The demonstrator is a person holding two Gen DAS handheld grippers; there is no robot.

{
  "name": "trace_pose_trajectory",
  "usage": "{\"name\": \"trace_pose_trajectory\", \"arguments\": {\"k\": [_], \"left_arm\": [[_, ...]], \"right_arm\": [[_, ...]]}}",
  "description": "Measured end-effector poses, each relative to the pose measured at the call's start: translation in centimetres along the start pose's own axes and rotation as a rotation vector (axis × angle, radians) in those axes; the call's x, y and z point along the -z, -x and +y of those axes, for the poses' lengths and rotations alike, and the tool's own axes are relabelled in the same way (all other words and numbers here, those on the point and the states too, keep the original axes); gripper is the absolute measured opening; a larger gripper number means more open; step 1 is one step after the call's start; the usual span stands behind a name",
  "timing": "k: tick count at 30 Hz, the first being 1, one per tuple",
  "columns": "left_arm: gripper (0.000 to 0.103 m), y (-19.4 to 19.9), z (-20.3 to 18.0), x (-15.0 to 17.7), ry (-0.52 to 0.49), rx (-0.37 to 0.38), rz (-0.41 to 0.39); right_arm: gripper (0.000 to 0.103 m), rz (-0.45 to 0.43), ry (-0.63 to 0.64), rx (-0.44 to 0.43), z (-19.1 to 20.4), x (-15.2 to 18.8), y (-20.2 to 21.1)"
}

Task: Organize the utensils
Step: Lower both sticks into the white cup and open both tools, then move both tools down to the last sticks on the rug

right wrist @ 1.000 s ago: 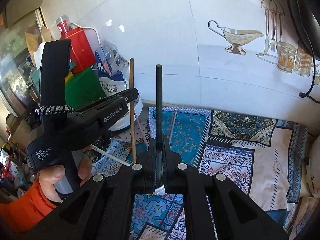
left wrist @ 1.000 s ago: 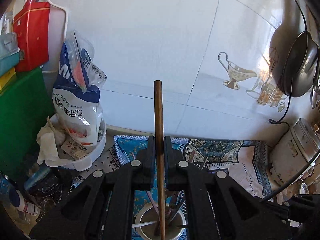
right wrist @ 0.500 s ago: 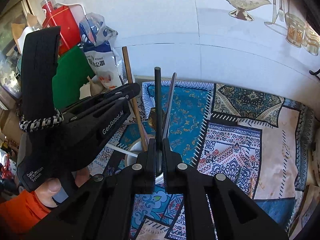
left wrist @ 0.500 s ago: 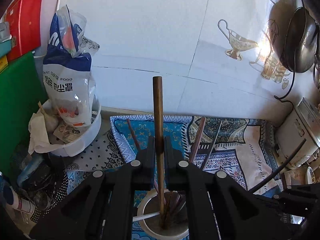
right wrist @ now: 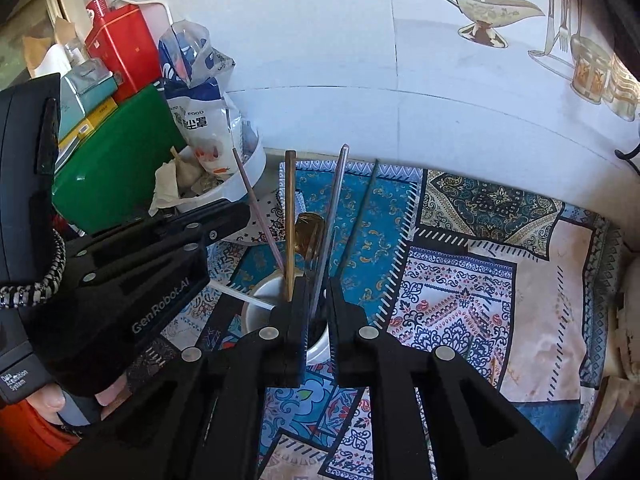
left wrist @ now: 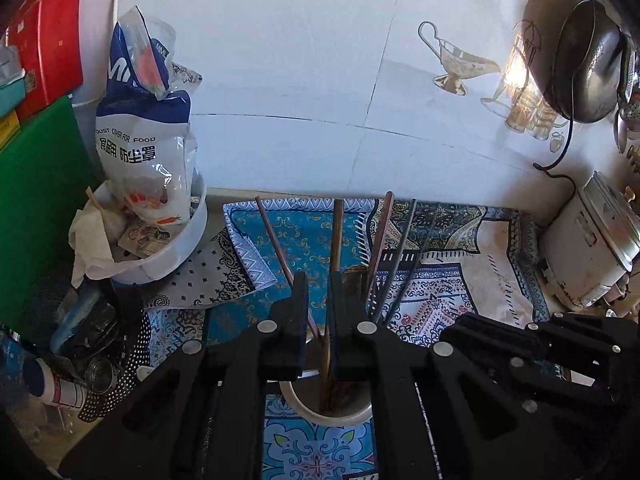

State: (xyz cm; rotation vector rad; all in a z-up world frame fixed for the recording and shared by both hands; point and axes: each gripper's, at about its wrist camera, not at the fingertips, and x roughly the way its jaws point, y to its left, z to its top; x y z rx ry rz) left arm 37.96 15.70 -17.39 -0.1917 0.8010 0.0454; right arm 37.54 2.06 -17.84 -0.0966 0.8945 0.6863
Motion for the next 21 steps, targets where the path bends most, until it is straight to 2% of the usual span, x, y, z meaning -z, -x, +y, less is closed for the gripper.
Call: {"name": "trace_pose_trajectory", "arguments": {"k": [7,12,21], "left_arm": [[0.012,2.5,-1.5,-0.4,-0.004,0.012,-0.020],[0.030,3.6,-3.7,-0.1,-0.020,0.014,-0.035],[0.040,2.6,-8.9,1.7,-0.053,0.042,0.015]], "right_arm": [[0.022,-0.056,0.032,0.054,-1.0,0.5,2.6],[0.032,-0.087,0.031,0.095,-3.0,1.1,4.4],[0.033,-0.086,-0.013,0.149,-7.9,3.4,6.4]]}}
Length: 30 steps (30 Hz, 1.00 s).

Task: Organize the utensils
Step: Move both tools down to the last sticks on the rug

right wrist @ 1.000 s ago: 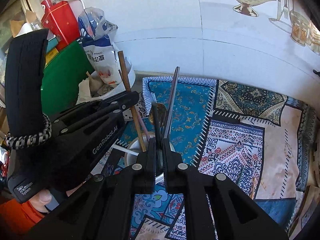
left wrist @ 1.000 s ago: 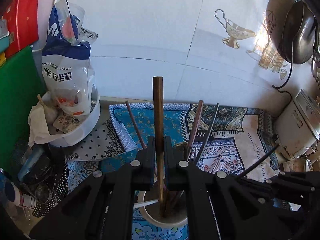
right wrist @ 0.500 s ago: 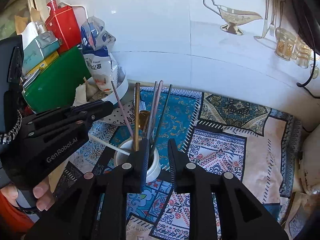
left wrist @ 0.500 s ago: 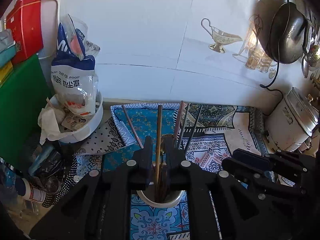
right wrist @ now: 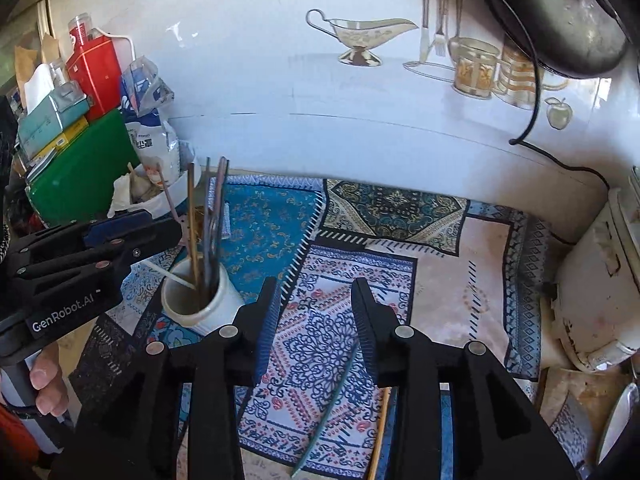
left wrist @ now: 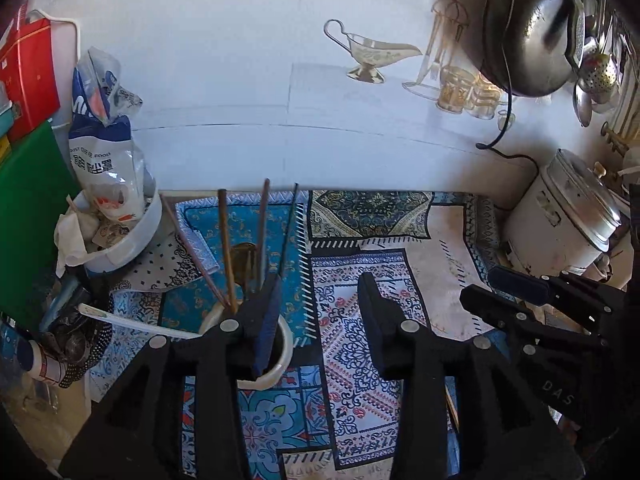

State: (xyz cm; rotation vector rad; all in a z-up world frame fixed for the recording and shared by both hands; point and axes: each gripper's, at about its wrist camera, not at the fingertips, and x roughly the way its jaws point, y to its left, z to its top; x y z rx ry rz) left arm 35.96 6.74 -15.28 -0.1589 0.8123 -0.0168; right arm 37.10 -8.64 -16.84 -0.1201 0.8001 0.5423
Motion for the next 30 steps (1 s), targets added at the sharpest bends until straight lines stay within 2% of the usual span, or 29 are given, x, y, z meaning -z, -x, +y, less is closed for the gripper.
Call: {"name": "trace_pose_trajectory", "arguments": {"k": [5,12,18,22,23,25,27,30], "left_arm": [[0.042,-1.9,-3.1,1.5,-0.016,0.018,0.054],[0.043,-5.7,-6.5,4.6,-0.045,0.028,0.171],[0.043,-9.1,-7.8,8.2,-0.064,0.012,0.294],[0.043,-10.1,-7.6,10.2,-0.056,-0.005,0.345],[0.043,-10.2,-7.5,10.5,-0.052,-0.009,0.354],[0.043,-10.2,-7.3,11.1,-0.044,-0.013,0.362],[0.043,-10.1,-7.0,11.4,-0.038,-0.020,0.364],[0.043,-9.9,-6.5,11.6,-0.018,-0.028,0.360]], "right_arm": [[0.034,0.038,-0.033,0.032,-3.5,2.0,-0.3],[0.034,0.185,-0.082,0.074,-8.4,6.4,-3.3],[0.034,0.345,-0.113,0.008,-9.7,10.6,-7.3],[0.034,0.410,-0.067,-0.038,-8.4,12.5,-8.9],[0.032,0.417,-0.054,-0.040,-8.1,12.8,-9.2],[0.023,0.433,-0.029,-0.054,-7.6,13.3,-9.6],[0.008,0.449,-0.008,-0.051,-7.4,13.6,-10.1],[0.006,0.446,-0.025,-0.052,-8.0,13.4,-10.5]]}}
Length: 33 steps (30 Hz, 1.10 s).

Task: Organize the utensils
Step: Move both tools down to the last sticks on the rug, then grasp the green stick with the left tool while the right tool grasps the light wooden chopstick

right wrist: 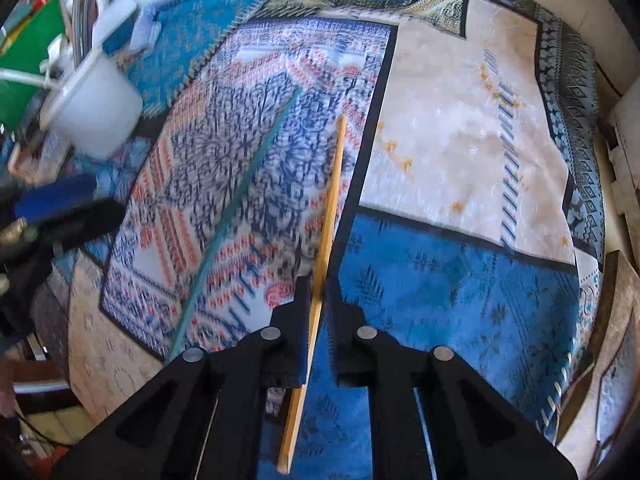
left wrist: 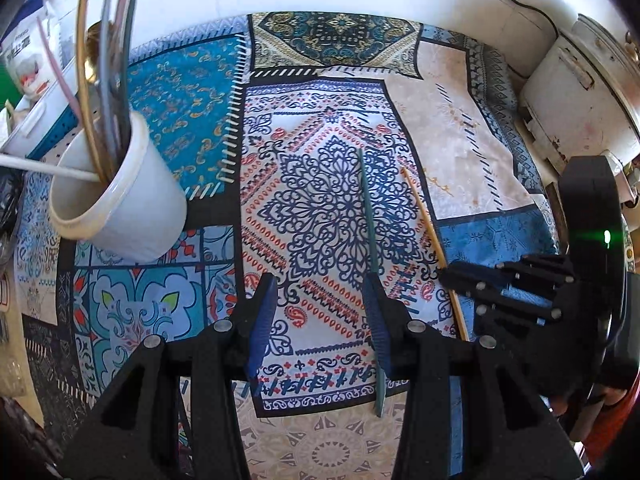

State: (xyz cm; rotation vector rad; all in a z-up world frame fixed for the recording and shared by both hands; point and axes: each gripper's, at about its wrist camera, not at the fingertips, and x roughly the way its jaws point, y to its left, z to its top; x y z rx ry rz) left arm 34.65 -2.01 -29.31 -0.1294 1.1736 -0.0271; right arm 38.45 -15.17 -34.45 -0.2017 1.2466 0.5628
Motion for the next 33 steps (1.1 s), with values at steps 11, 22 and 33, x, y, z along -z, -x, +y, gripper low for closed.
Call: {"name": "trace_pose_trajectory", "arguments": {"k": [11,22,33], "left_arm": [[0.043,0.2,1.4,0.7,0.046,-0.009,0.005],[0.043,-0.7,1.5,0.5,0.075,0.041,0.032],[0.042,-5.2,-2.0,-1.0,-0.031,0.077,0.146]], "right_arm": [[0.006,-0.011,-0.049,-0.007,-3.3,-2.8,0.2],[0.006,-0.022,-0.025,0.013,-2.2,-3.4,-0.4],[0.006,-0.122,-0.088,0.001,-2.6,-2.8,2.7]]}}
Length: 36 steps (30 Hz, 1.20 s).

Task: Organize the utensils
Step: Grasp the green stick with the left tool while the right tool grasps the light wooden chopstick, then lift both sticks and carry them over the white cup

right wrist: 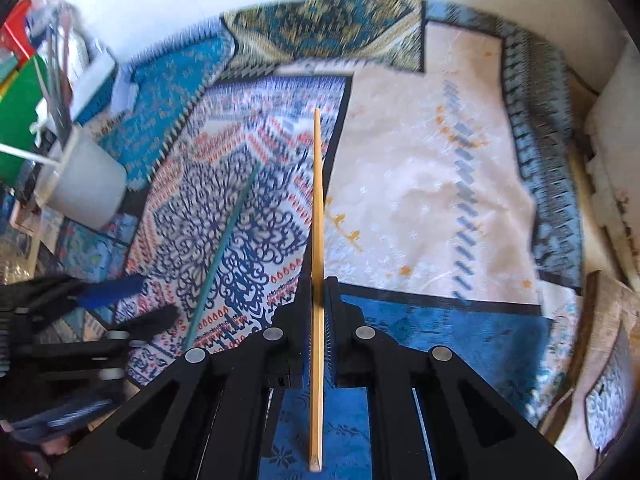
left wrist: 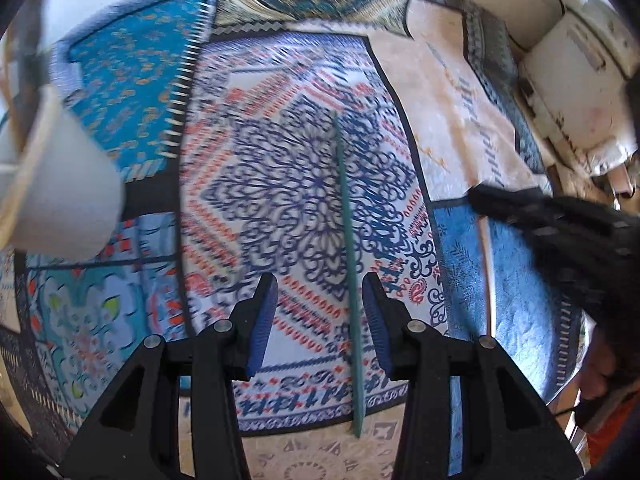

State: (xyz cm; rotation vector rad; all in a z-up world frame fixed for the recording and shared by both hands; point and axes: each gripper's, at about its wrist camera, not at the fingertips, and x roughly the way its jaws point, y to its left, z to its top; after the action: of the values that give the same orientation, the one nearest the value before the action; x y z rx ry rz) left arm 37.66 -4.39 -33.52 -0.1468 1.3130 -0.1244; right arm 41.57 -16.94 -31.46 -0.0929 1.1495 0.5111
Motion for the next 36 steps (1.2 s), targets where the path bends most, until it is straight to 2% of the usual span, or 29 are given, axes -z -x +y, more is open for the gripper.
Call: {"name": "trace_pose_trajectory", "arguments": {"k": [5,6,13,15,19,22,27,31,36], "left_arm": [[0.038,-1.2,-1.4,-0.8,-0.047,-0.007,0.018],[0.033,-1.3,-1.7,-1.1,-0.049,-0.009,0.010],[0.025,-2.6,-3.9,-3.9,-0.095,0.024,0.017],[0.015,-3.1,-4.7,-5.0,-0.114,0.017,0.008],[0.004,-3.9,-5.7,-6.9,-0.126,0.018,0.013],[0.004,-4.2,-5.7,-7.9,-0.117,0.046,0.018],[0.003,-4.4,-5.9,-8.6,-0.111,0.047,0.025],[0.003,-2.7,-5.4,-8.5,-0.094,0.047,-0.019],[0.003,1.2,-5.0,-7.8,-0.109,0.048,-0.113]], "right_arm": [[0.006,-0.084,-0.049,-0.019,-1.8,0.3,3.6],[0.006,-0.096,-0.055,-0.021,-1.9,0.4,4.1],[0.006,-0.173,-0.098,-0.007,-3.5,1.2,7.4],[0.005,-0.184,-0.111,-0.006,-3.9,1.5,8.0],[0.005,-0.197,-0.122,0.009,-4.6,2.0,8.5],[0.005,-0.203,-0.136,0.010,-4.9,2.2,8.9],[0.005,-0.222,-0.147,0.014,-5.3,2.4,9.6],[0.005,-0.244,-0.142,0.013,-5.2,2.2,10.3],[0.005,-0.271,-0.123,0.010,-4.5,1.6,11.1]]}}
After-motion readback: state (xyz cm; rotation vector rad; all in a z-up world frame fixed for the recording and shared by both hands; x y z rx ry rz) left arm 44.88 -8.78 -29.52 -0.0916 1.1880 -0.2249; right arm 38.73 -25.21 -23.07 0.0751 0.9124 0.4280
